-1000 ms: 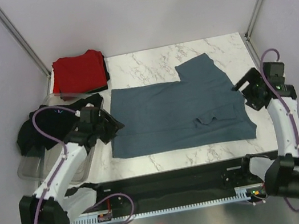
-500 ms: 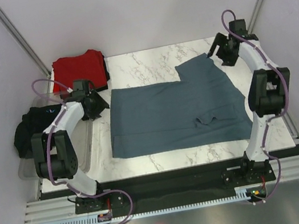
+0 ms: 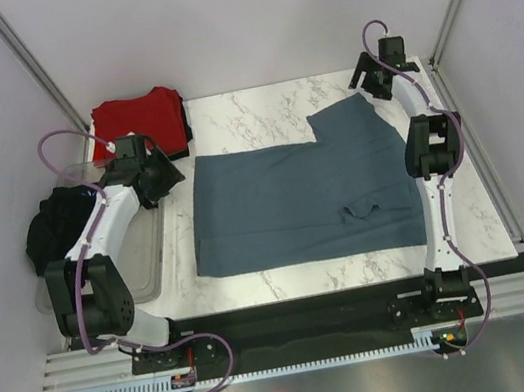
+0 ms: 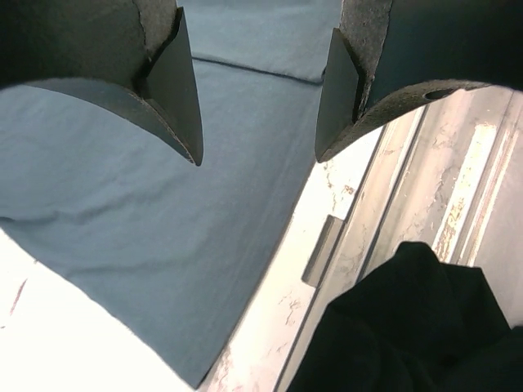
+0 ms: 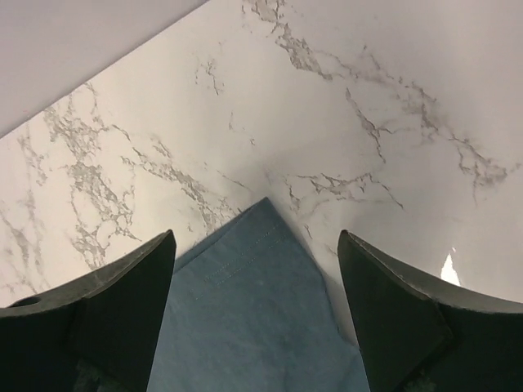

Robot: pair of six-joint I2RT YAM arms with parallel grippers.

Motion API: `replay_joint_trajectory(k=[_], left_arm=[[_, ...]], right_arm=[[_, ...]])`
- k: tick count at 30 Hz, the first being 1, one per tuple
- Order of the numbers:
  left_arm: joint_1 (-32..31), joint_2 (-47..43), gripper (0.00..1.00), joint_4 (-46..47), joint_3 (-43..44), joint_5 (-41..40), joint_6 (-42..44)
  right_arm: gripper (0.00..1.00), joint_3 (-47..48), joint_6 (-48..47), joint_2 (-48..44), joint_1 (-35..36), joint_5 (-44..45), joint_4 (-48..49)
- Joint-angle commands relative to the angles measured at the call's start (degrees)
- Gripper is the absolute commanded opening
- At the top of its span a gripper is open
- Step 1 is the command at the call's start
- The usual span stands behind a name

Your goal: Fold and stack the t-shirts

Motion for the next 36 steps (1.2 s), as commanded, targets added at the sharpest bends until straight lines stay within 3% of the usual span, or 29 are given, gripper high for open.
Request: replay_joint_trajectory(k=[1, 6, 9, 12, 15, 16, 18, 28, 36], left_arm=[[0.17, -2.32, 0.64, 0.60, -0.39, 0.01, 3.41], [0.17, -0.04, 0.64, 0.61, 0.76, -0.43, 3.51], [0.17, -0.03, 0.64, 0.61, 0.93, -0.43, 2.98], [0.17, 0.23, 0.64, 0.69, 1.72, 0.88, 3.06], [-0.45, 2.16, 0.62, 0.61, 4.09, 0.46, 4.55], [-1.49, 2.86, 0.62, 0.61, 4.88, 0.02, 5.17], [-2.64, 5.32, 0.62, 0.26, 7.78, -2.18, 7.19], [-9.50, 22.71, 0.59, -4.31, 26.06, -10.18, 11.67], [-10.20, 36.34, 0.60, -6.24, 36.69, -9.83, 10.27]], right_arm=[[0.88, 1.27, -1.34, 3.24, 1.56, 1.74, 2.69], [0.76, -0.06, -1.08, 5.26, 2.80, 0.52, 2.87], [0.62, -0.58, -0.56, 4.83, 2.97, 1.21, 2.69], [0.46, -1.81, -0.64, 3.95, 2.97, 2.17, 2.43], [0.24, -2.78, -0.64, 3.25, 2.89, 2.62, 2.52], [0.13, -2.78, -0.38, 3.25, 2.80, 2.44, 2.61], [0.02, -2.78, -0.03, 2.98, 2.54, 2.00, 2.52], [0.00, -9.62, 2.34, -8.25, 2.10, -0.72, 5.15], [0.00, -32.30, 4.55, -27.57, 2.27, -3.62, 12.88]])
